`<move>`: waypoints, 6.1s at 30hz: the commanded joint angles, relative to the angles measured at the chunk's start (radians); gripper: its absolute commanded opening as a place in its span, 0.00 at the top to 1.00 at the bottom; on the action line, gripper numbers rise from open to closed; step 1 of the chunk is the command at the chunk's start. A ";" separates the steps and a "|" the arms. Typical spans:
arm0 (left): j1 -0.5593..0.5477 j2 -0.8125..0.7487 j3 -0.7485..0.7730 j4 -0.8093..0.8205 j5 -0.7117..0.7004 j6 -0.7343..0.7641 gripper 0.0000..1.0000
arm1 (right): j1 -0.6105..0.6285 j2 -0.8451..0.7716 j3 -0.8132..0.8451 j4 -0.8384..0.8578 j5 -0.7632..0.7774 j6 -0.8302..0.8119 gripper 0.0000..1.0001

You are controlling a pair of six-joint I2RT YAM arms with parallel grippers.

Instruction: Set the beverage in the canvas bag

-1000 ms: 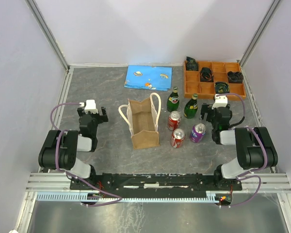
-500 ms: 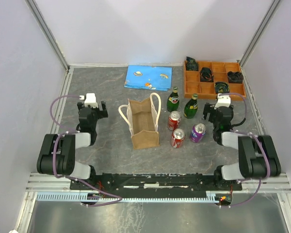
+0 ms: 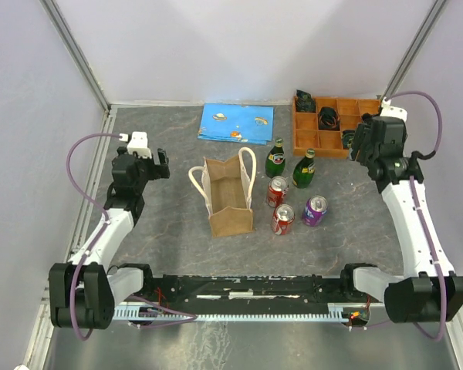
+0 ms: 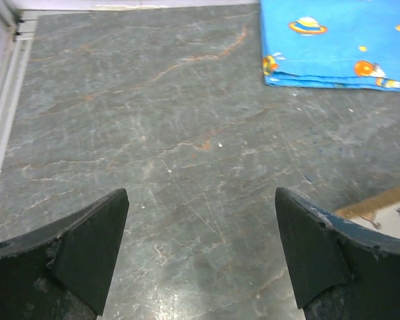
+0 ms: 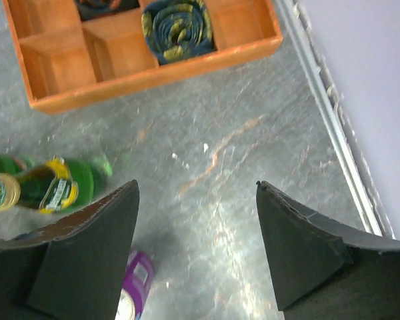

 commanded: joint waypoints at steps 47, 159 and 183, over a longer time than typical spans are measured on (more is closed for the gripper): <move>-0.029 0.213 0.599 -0.587 0.363 -0.055 0.10 | 0.380 0.429 0.126 -0.588 -0.189 0.317 0.12; -0.036 0.195 0.412 -0.561 0.426 -0.082 0.12 | 0.931 1.097 0.957 -0.297 0.050 0.114 1.00; -0.058 0.199 0.383 -0.552 0.456 -0.078 0.12 | 0.930 1.046 0.850 -0.233 -0.068 0.154 0.38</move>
